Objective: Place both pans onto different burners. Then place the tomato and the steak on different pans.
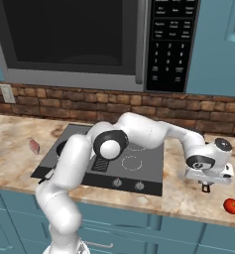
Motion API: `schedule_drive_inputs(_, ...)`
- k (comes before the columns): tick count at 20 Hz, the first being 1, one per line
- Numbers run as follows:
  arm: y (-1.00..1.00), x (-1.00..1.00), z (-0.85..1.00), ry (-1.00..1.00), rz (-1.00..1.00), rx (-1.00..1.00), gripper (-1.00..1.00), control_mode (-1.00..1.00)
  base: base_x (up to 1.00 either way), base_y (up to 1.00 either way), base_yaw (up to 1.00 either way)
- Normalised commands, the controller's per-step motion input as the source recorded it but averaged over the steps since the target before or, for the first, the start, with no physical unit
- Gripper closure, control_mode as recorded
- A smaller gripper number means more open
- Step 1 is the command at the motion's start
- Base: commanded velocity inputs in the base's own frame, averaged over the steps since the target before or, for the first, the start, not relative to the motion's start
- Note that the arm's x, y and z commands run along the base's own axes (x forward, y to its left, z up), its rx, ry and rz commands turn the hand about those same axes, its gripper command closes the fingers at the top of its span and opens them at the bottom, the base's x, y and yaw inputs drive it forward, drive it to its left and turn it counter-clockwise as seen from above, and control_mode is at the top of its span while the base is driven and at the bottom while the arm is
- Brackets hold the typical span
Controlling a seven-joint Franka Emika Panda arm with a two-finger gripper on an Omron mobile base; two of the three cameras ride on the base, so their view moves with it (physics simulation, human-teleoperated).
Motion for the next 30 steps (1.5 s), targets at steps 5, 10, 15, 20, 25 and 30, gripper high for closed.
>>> schedule_drive_inputs(5,0.50,-0.43,0.20,-0.12,0.08,0.00,1.00,-1.00,0.00,0.00,0.00)
schedule_drive_inputs(10,0.76,-0.22,0.04,-0.11,0.10,0.00,1.00,-1.00,0.00,0.00,0.00)
schedule_drive_inputs(15,0.80,-0.11,0.16,-0.02,0.10,0.00,1.00,-1.00,0.00,0.00,0.00)
schedule_drive_inputs(20,0.64,-0.02,0.18,0.00,0.11,0.00,1.00,-1.00,0.00,0.00,0.00)
schedule_drive_inputs(25,0.54,-0.08,0.01,0.00,0.12,-0.01,1.00,-1.00,0.00,0.00,0.00)
schedule_drive_inputs(30,0.41,-0.16,0.00,0.00,0.13,-0.01,1.00,-1.00,0.00,0.00,0.00)
